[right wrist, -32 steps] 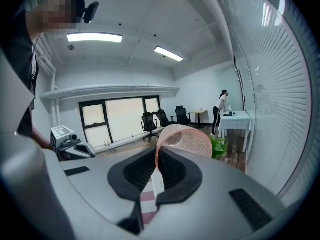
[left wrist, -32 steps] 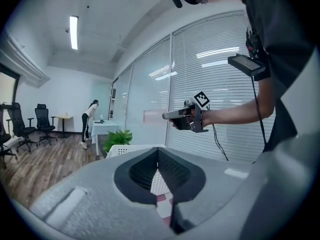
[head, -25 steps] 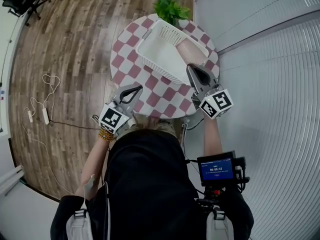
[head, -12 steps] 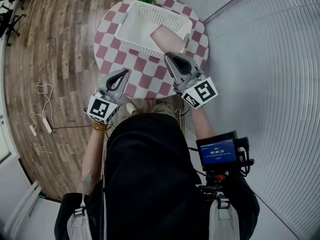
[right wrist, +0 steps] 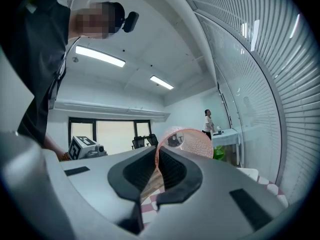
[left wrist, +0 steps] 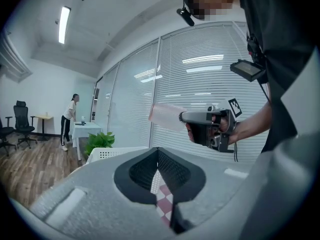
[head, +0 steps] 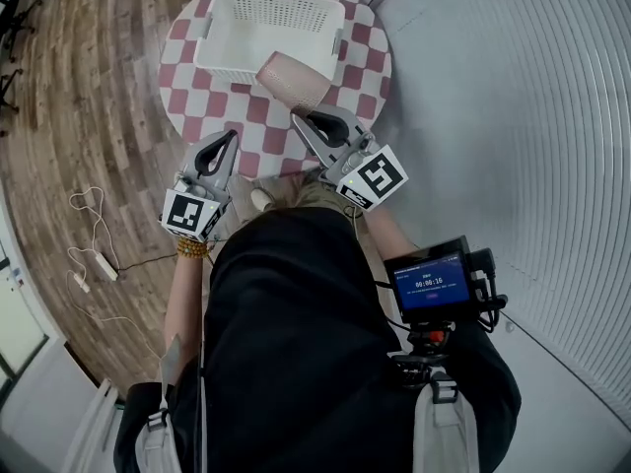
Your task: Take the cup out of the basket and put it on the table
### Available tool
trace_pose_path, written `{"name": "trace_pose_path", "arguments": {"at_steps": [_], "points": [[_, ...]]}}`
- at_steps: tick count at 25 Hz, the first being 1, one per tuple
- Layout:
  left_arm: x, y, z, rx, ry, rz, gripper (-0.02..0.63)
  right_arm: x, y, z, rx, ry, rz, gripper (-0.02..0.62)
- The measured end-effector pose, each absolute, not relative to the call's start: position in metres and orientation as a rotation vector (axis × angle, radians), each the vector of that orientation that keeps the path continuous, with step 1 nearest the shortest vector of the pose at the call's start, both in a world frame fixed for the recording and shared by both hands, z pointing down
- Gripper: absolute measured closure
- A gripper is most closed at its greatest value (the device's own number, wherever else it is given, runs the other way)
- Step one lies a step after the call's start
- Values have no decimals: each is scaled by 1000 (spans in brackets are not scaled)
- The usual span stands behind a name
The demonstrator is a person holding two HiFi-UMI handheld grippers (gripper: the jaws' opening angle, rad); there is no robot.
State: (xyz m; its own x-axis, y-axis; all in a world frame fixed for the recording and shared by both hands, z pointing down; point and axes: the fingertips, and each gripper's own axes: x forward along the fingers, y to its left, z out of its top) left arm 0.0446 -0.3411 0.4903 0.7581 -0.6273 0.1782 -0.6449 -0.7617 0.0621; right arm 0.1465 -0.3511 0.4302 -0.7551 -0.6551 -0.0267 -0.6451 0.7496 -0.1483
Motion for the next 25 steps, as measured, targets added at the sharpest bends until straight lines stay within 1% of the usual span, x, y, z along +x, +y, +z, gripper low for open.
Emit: {"name": "trace_pose_path", "arguments": {"at_steps": [8, 16, 25], "points": [[43, -325, 495, 2818, -1006, 256, 601, 145, -323, 450, -1143, 2851, -204, 572], [40, -307, 497, 2881, -976, 176, 601, 132, -303, 456, -1124, 2847, -203, 573], [28, -292, 505, 2875, -991, 139, 601, 121, -286, 481, -1125, 2881, -225, 574]]}}
